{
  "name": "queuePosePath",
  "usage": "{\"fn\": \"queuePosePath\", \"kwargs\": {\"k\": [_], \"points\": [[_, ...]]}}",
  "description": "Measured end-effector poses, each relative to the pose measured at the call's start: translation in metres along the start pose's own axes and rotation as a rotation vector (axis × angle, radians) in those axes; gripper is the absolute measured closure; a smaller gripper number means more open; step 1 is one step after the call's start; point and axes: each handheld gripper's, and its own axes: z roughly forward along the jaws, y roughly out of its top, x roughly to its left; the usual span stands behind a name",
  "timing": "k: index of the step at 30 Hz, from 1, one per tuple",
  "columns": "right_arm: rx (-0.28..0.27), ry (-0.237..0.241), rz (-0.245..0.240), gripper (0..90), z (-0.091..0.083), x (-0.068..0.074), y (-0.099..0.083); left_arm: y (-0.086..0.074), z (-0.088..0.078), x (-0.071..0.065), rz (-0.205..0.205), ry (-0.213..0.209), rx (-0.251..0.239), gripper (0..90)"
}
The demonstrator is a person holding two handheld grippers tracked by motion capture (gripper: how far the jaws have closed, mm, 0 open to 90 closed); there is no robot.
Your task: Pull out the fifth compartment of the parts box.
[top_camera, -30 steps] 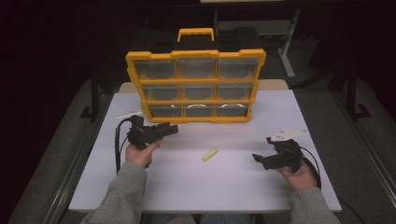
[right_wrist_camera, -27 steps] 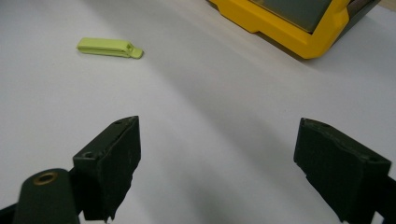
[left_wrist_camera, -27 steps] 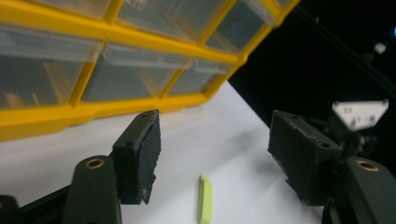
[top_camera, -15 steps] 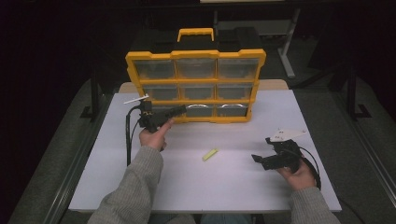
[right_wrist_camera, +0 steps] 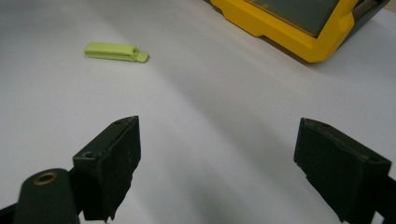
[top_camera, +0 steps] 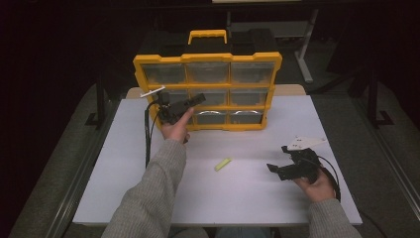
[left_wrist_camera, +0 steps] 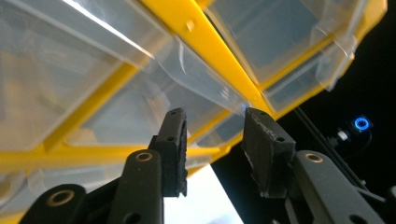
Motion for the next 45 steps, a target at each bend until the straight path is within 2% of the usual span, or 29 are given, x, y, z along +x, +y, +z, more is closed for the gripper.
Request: {"fn": "queuePosePath", "kwargs": {"k": [7, 9, 12, 24, 28, 37, 39, 45], "points": [[0.006, 0.007, -0.004, 13.7, 0.000, 0.001, 0.000, 0.000, 0.009, -0.001, 0.012, 0.020, 0.004, 66.0], [0.003, 0.006, -0.002, 13.6, 0.000, 0.001, 0.000, -0.001, 0.011, 0.000, 0.003, 0.009, -0.006, 67.0], [-0.005, 0.006, -0.008, 13.7, -0.001, 0.001, 0.000, -0.002, 0.012, -0.001, 0.013, 0.012, -0.018, 70.6], [-0.005, -0.002, -0.016, 13.7, -0.001, 0.002, 0.000, 0.000, 0.017, -0.004, 0.021, 0.018, -0.019, 76.1], [-0.008, -0.004, -0.012, 13.7, -0.001, 0.002, 0.000, -0.003, 0.018, -0.004, 0.002, 0.011, -0.044, 76.9], [0.000, 0.000, -0.016, 13.6, -0.001, 0.002, 0.000, -0.005, 0.013, -0.004, -0.011, 0.008, -0.045, 79.8], [-0.001, 0.001, -0.013, 13.7, -0.001, 0.003, 0.000, -0.006, 0.012, -0.004, -0.025, -0.003, -0.046, 79.8], [0.000, 0.007, -0.007, 13.7, 0.000, 0.003, 0.000, -0.007, 0.008, -0.004, -0.034, -0.020, -0.039, 79.6]]}}
